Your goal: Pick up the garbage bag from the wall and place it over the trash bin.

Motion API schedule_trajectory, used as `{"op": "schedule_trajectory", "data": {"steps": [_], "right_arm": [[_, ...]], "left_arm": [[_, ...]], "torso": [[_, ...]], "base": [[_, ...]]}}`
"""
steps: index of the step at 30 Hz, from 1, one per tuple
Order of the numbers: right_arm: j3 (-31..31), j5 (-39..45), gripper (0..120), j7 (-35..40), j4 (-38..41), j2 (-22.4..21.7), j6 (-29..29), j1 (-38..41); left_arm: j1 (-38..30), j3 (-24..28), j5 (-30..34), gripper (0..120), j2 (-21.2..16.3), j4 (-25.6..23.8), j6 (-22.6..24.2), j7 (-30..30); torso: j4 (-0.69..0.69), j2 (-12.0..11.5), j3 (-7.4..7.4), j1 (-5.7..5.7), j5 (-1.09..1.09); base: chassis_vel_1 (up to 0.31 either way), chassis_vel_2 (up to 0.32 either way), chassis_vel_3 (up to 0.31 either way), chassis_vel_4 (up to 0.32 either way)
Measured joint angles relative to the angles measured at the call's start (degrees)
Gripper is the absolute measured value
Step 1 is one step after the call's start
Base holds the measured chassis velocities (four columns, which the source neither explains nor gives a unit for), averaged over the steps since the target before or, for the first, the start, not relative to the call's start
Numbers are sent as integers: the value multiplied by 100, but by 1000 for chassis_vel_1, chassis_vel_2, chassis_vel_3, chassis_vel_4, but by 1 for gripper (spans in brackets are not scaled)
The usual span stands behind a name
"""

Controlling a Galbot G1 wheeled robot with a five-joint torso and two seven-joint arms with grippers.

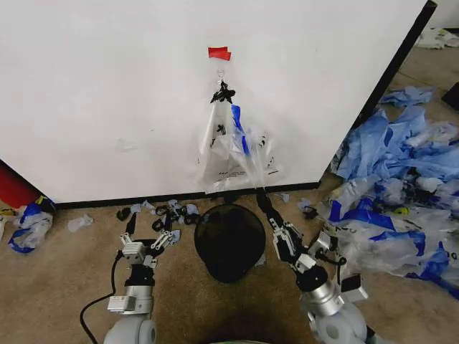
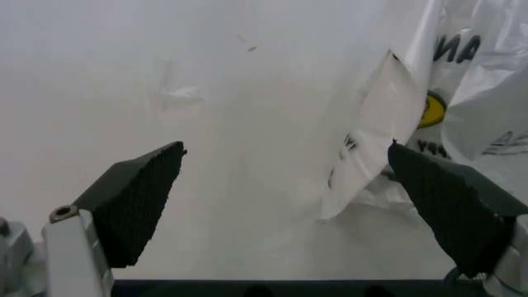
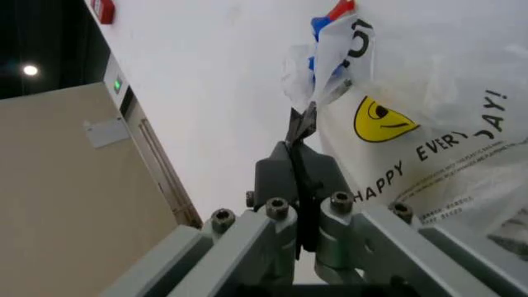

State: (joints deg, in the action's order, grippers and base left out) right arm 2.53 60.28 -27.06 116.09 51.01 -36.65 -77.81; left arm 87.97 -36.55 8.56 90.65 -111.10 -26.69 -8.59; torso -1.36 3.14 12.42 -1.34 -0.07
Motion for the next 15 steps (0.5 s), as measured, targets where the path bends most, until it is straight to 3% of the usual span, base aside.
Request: {"op": "schedule_trajectory", "data": {"steps": [15], "right_arm": [[694, -413, 0, -406, 409, 133, -377, -1235]], "left_arm": [[152, -73, 110, 98, -194, -267, -5, 61]], "torso": [[0, 0, 0, 0, 0]], "base": [[0, 0, 0, 0]]}}
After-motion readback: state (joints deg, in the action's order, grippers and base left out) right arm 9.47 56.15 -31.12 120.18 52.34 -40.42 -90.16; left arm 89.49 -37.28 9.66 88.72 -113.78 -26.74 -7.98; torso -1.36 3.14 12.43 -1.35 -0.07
